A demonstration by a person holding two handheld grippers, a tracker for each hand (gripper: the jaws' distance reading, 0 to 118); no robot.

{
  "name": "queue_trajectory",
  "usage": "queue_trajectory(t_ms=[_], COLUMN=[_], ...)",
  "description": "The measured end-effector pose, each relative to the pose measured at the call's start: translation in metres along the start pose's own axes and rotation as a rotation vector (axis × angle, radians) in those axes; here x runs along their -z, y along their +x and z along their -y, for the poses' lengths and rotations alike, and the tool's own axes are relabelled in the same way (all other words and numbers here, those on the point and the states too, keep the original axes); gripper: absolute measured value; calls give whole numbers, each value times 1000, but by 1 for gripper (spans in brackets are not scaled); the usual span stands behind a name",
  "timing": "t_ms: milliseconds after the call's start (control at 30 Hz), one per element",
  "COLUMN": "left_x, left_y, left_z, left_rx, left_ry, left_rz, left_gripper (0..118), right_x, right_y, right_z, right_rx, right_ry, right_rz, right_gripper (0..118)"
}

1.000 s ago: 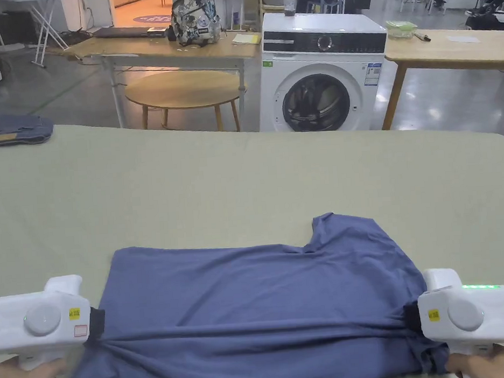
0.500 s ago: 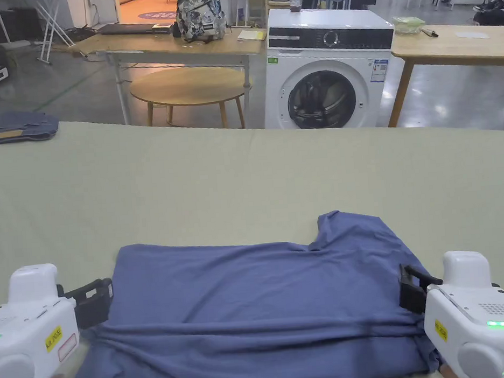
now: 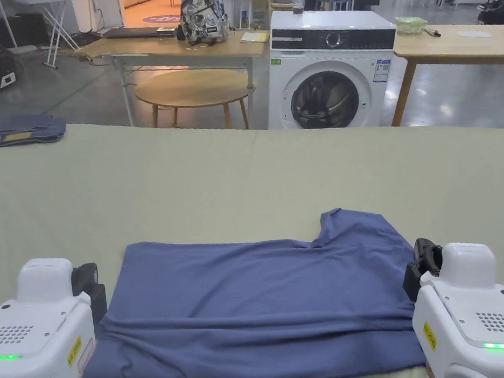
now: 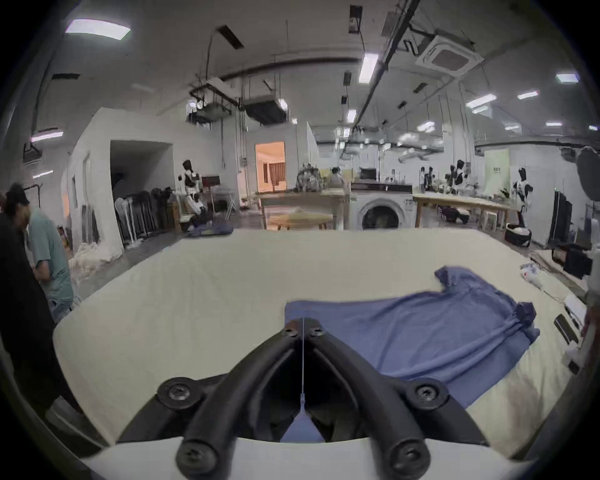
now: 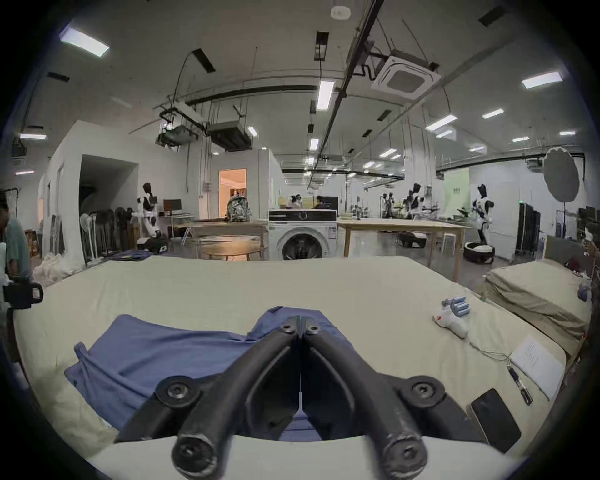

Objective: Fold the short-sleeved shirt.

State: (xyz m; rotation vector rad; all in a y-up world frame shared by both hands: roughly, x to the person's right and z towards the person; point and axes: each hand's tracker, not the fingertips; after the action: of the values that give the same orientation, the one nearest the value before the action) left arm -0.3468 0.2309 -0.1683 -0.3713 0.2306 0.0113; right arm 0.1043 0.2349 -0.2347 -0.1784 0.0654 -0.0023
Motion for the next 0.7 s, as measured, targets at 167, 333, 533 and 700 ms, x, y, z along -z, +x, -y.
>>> queue_trajectory(t_ms=[167,333,533,700], left_x=[28,60,81,101], left_y=[-34,-53,-54,-38], left_z=[17,39,46,63], left_rx=[-71,-145,-196,-146], left_ry=[-295,-580,-679,-860], left_rz=[30,76,58,-11], left_gripper=[0,27,83,78], right_x=[1,4,7,8], right_y=[7,12,16,16], right_z=[6,18,30,37], right_rx=[-18,-27,-31,-31], right_ry=[-37,-85,-125,-168], right_rz=[4,17,27,36], right_gripper=[0,0,0,0])
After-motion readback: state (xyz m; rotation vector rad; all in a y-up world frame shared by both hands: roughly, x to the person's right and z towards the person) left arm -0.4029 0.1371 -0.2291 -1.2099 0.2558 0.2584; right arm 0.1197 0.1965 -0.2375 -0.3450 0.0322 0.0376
